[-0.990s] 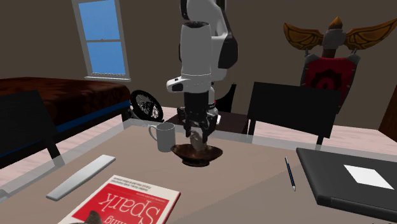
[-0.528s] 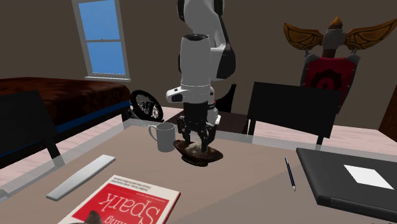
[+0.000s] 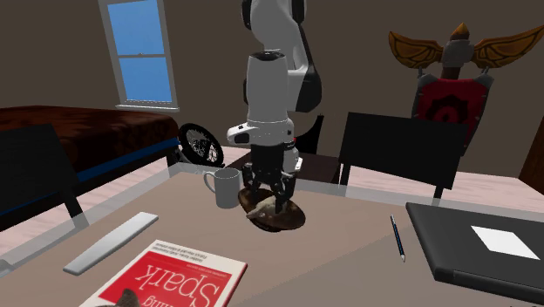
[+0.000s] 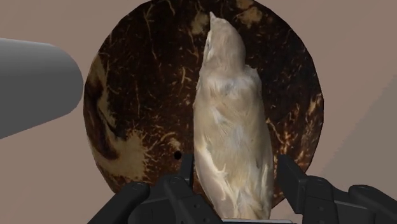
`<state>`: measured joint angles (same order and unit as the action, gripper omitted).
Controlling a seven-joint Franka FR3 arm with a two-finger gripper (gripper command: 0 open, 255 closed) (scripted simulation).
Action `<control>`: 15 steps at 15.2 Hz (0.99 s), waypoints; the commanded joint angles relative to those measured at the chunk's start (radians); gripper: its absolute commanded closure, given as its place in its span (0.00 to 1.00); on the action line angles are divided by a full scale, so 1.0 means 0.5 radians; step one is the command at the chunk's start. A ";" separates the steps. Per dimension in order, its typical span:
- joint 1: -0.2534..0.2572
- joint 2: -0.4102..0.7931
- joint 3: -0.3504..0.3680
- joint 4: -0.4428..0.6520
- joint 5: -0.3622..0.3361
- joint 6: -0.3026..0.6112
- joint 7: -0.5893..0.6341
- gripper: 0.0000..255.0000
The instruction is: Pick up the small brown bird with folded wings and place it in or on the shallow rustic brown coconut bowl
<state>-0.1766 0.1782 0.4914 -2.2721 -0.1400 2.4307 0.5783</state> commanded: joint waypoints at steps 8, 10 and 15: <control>-0.004 -0.036 0.017 -0.003 0.044 -0.127 -0.030 0.00; -0.019 -0.134 0.038 0.039 0.119 -0.253 -0.083 0.00; -0.022 -0.171 0.041 0.058 0.146 -0.304 -0.102 0.00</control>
<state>-0.1875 0.0935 0.5117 -2.2438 -0.0678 2.2806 0.5280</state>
